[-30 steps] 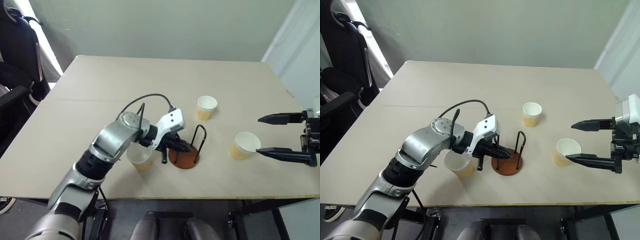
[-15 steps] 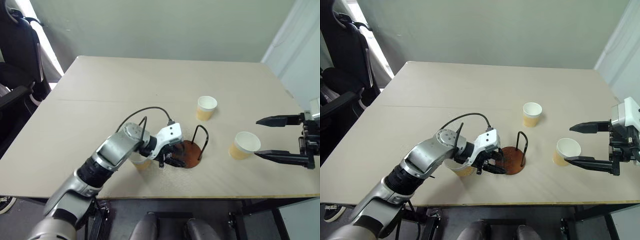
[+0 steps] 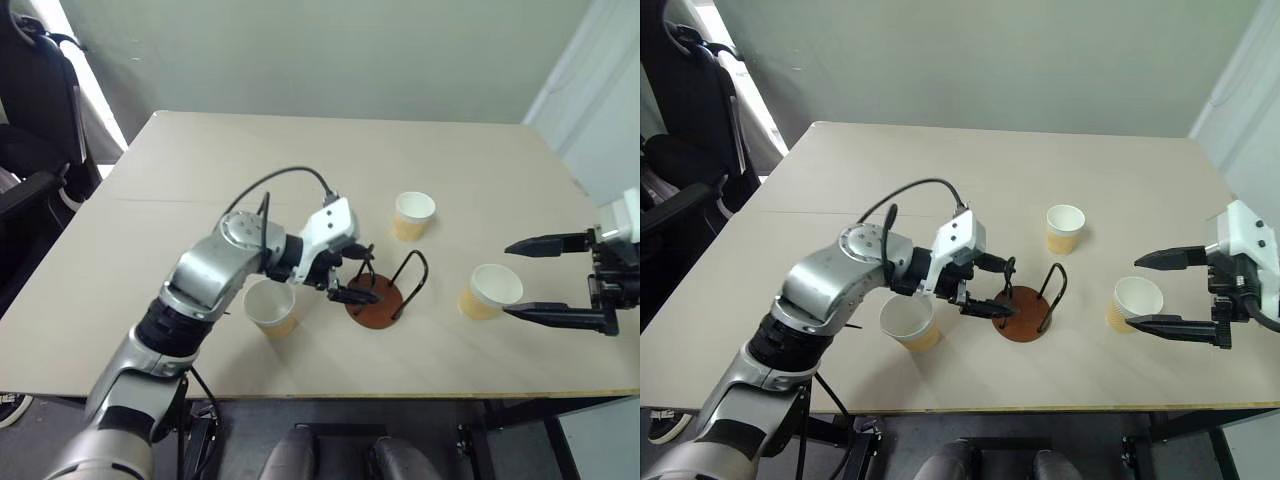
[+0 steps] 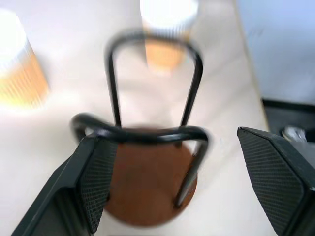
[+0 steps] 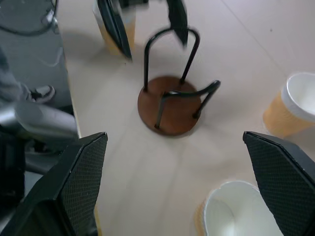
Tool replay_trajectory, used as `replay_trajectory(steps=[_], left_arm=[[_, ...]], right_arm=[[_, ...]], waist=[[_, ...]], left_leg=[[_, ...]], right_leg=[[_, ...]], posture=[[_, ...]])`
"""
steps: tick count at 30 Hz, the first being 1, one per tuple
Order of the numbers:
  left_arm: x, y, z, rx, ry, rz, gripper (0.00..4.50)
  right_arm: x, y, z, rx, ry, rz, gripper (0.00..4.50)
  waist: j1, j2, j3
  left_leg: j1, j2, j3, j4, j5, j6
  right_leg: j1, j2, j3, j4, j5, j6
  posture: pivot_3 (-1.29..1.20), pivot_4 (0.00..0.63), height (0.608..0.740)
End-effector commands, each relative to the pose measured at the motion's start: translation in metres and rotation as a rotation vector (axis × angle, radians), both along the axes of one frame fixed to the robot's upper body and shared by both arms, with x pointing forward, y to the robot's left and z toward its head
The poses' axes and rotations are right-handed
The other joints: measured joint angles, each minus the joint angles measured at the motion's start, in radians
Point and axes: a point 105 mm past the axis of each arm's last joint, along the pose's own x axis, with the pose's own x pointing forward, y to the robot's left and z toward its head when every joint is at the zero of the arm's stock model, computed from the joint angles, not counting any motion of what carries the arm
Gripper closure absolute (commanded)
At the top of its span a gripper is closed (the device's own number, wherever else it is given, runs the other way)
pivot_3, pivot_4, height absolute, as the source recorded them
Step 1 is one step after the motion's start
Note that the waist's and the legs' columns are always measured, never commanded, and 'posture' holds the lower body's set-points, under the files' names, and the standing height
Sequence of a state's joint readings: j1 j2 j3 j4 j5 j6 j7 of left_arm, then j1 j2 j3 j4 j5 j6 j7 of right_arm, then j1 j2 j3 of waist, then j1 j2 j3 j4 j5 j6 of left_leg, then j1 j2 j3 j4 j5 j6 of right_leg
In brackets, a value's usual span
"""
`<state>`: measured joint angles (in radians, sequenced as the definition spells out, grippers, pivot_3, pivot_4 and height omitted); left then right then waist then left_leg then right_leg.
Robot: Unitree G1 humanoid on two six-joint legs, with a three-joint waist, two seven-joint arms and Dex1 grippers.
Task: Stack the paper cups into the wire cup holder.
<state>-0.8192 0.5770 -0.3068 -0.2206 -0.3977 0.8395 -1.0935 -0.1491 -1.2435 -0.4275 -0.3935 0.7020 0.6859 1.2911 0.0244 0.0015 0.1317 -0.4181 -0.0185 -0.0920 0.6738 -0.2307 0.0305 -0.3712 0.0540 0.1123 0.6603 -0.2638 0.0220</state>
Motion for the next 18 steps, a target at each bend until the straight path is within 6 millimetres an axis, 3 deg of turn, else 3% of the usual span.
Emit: replay_trajectory(steps=[1, 5, 12, 15, 18], left_arm=[[-0.011, -0.002, 0.026, -0.022, -0.065, -0.042, 0.39], [-0.017, 0.005, 0.031, 0.013, -0.091, -0.048, 0.39], [-0.011, 0.053, 0.033, 0.16, -0.164, 0.069, 0.39], [-0.009, 0.072, 0.054, 0.139, -0.208, 0.122, 0.39], [-0.018, 0.099, 0.087, 0.101, -0.295, 0.118, 0.39]], right_arm=[[0.007, -0.007, -0.007, -0.113, -0.005, 0.001, 0.0], [0.013, -0.007, -0.016, -0.147, 0.013, 0.022, 0.0], [0.034, -0.014, -0.029, -0.212, 0.034, 0.011, 0.0], [0.041, -0.017, -0.034, -0.241, 0.041, 0.007, 0.0], [0.044, -0.017, -0.044, -0.28, 0.068, 0.025, 0.0]], waist=[[0.0, 0.0, 0.0], [0.0, 0.0, 0.0], [-0.012, 0.0, 0.0], [-0.01, 0.0, 0.0], [-0.013, 0.0, 0.0]], left_leg=[[0.0, 0.0, 0.0, 0.0, 0.0, 0.0], [0.0, 0.0, 0.0, 0.0, 0.0, 0.0], [0.001, 0.0, 0.0, -0.004, 0.0, 0.0], [-0.001, 0.0, 0.0, -0.006, 0.0, 0.0], [-0.002, 0.0, 0.0, -0.007, 0.0, 0.0]], right_leg=[[0.0, 0.0, 0.0, 0.0, 0.0, 0.0], [0.0, 0.0, 0.0, 0.0, 0.0, 0.0], [-0.003, -0.001, 0.0, 0.0, 0.0, 0.0], [-0.004, -0.001, 0.0, 0.0, 0.001, -0.001], [-0.006, -0.001, 0.0, 0.0, 0.001, -0.002]], posture=[[0.0, 0.15, 0.74], [0.0, 0.15, 0.74], [0.0, 0.15, 0.74], [0.0, 0.15, 0.74], [0.0, 0.15, 0.74]])
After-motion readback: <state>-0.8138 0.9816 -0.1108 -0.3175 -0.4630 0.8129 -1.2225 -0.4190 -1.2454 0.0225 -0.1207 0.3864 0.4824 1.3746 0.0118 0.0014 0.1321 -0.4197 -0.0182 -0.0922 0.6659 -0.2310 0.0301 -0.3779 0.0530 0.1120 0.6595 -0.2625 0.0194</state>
